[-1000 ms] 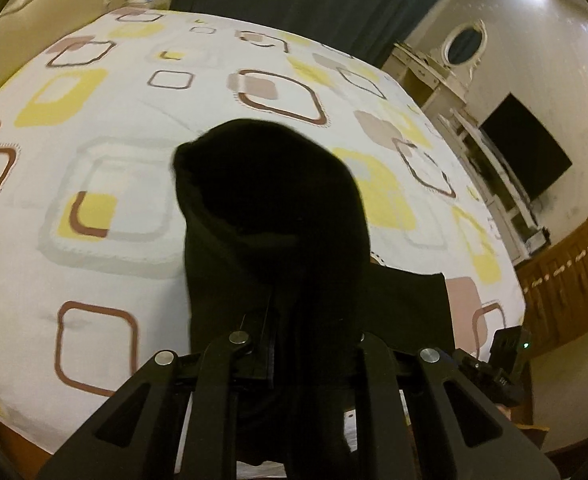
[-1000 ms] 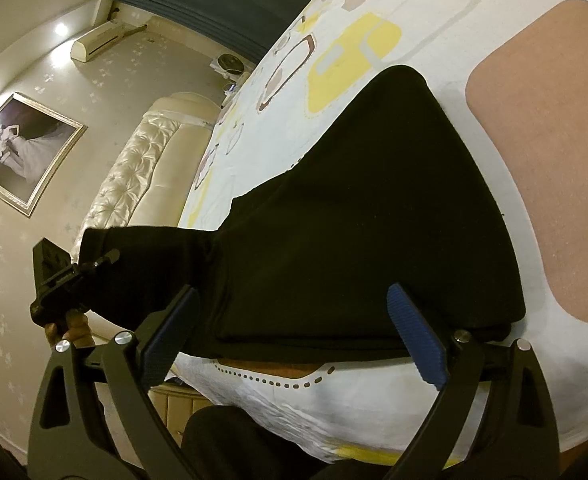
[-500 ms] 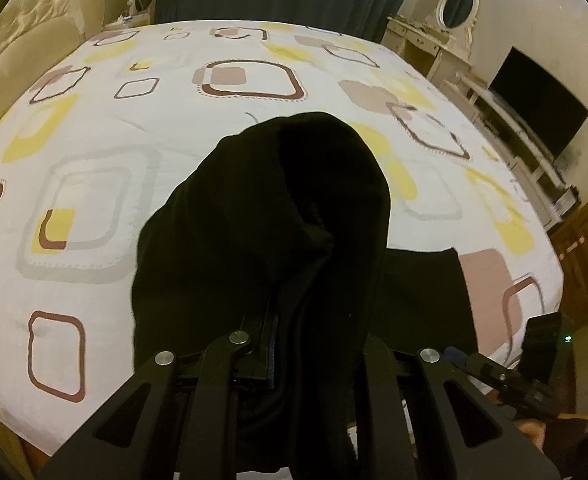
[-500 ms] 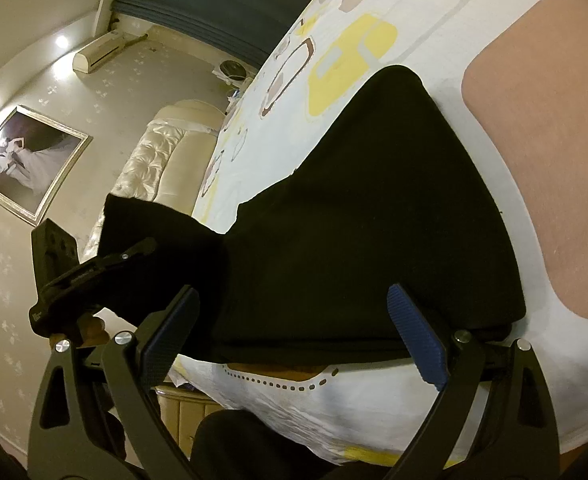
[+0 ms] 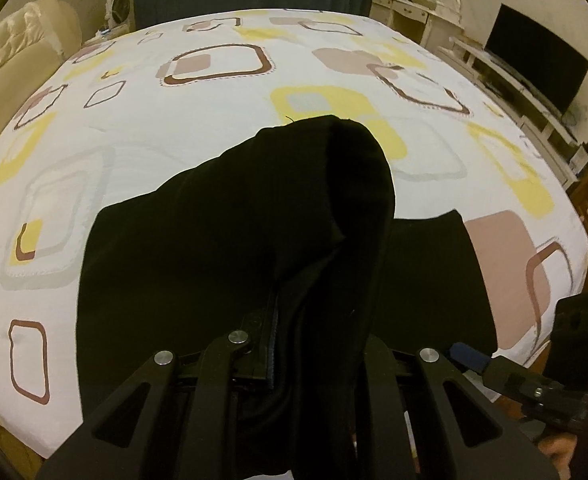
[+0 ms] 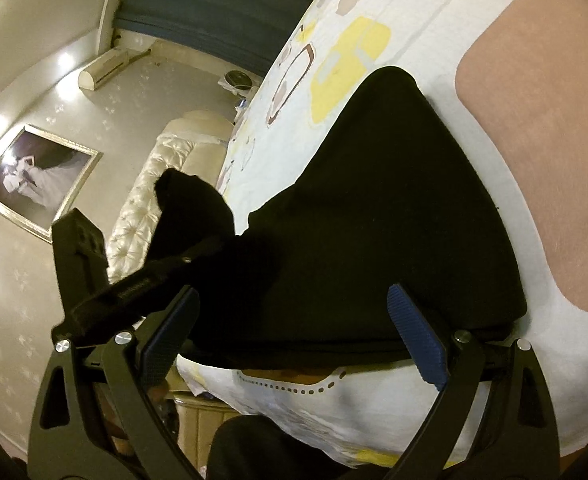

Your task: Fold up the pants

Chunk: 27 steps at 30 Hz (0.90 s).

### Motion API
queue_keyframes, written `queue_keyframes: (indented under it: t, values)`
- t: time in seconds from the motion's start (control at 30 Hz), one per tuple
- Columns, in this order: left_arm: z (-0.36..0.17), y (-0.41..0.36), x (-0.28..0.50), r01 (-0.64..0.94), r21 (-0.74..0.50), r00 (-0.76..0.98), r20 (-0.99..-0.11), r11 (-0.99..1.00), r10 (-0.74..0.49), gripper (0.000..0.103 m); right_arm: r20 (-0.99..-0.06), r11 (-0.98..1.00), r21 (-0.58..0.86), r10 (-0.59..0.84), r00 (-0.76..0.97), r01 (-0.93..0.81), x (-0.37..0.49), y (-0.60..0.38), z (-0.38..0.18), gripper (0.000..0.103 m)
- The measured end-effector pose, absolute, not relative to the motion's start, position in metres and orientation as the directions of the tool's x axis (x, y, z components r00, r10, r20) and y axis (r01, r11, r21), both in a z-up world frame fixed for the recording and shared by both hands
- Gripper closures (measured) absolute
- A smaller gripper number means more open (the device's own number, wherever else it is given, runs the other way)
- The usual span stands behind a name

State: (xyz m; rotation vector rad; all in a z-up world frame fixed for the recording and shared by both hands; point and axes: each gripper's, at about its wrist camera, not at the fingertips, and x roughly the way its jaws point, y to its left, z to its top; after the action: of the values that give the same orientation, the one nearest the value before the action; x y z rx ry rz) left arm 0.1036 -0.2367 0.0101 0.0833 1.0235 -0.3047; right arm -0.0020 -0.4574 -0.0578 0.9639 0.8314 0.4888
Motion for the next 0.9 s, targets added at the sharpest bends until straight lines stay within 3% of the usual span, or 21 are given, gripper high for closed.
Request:
queue_keyframes:
  t: [0.67, 0.9]
  values:
    - [-0.033, -0.283, 0.094, 0.281, 0.096, 0.535, -0.841, 0.955, -0.073, 0.089, -0.361, 0.464, 0.886, 0.704, 0.612, -0.012, -0.007, -0.470, -0.063, 0.008]
    - [-0.038, -0.294, 0.085, 0.303, 0.169, 0.577, -0.816, 0.938, -0.040, 0.083, -0.346, 0.445, 0.895, 0.708, 0.616, -0.010, -0.008, -0.474, -0.063, 0.008]
